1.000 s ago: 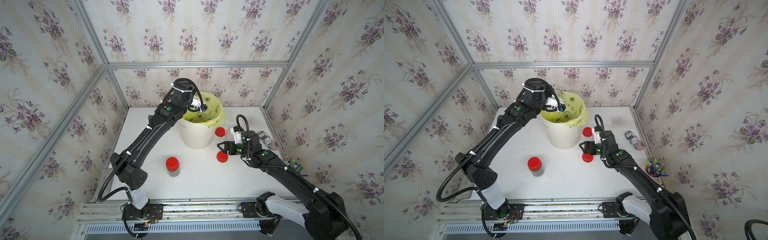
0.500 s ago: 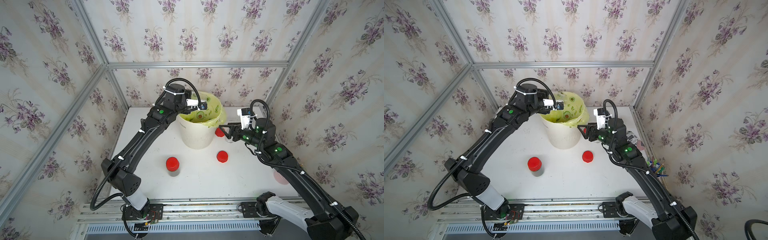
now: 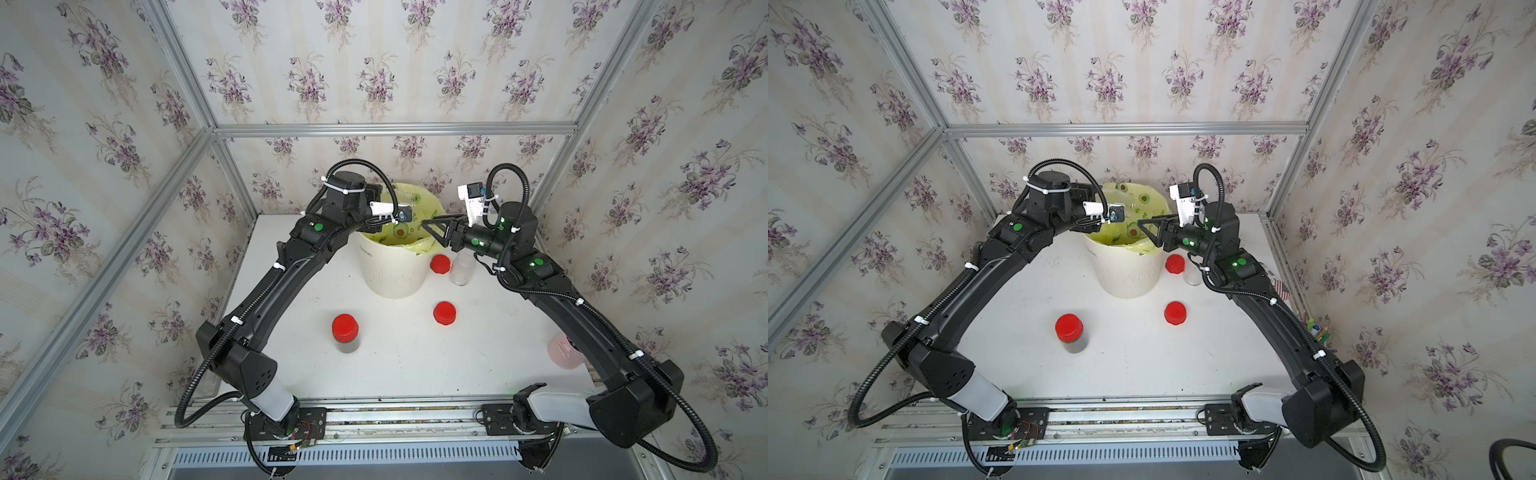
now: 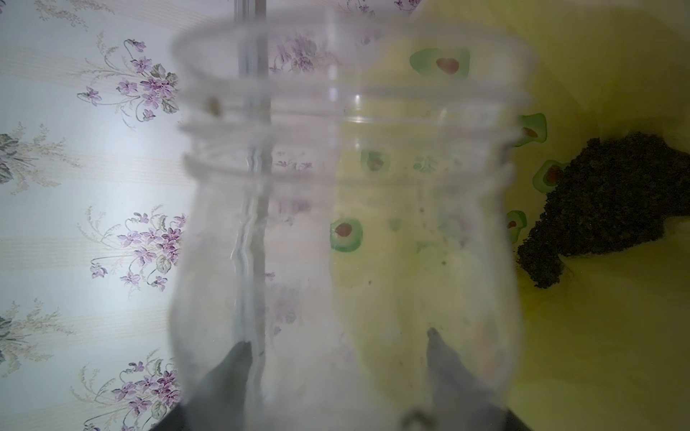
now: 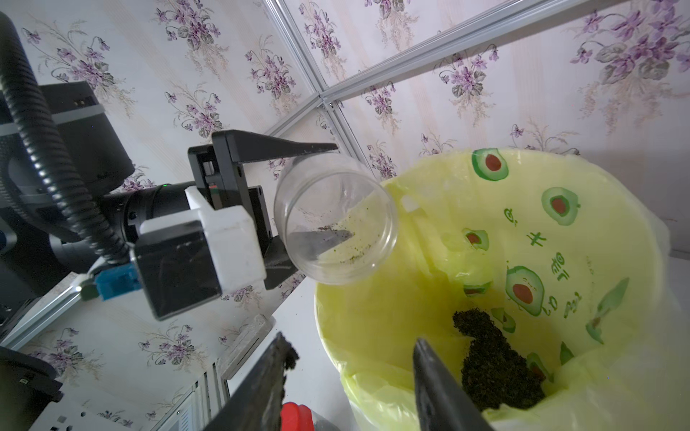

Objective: Empty moldy tea leaves from jars
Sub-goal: Pour the moldy tea leaves from the jar into the trash bin, then place the jar at the center of the board.

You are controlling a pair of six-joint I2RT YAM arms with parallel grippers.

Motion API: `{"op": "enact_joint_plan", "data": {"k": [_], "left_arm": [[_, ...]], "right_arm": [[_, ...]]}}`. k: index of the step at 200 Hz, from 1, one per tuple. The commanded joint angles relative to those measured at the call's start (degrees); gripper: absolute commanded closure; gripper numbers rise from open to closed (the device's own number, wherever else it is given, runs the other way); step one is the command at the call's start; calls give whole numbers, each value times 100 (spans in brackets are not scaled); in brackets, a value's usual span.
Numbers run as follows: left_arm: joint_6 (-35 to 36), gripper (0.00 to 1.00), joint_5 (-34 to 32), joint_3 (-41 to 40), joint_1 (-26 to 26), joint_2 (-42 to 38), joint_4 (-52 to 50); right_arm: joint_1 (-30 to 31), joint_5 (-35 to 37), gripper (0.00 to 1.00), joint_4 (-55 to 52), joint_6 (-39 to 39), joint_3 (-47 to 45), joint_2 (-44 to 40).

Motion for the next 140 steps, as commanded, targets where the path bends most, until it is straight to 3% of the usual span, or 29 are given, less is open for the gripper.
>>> {"op": "enact_joint_plan", "data": {"k": [1,140], "left_arm": [[-41,27,117,-10,5,-45,204],[-25,27,309,-36,3,-100,222]], "right_arm": [[1,-327,49,350,108,179,162],[-144,-755,52,692,193,761,1052]]}}
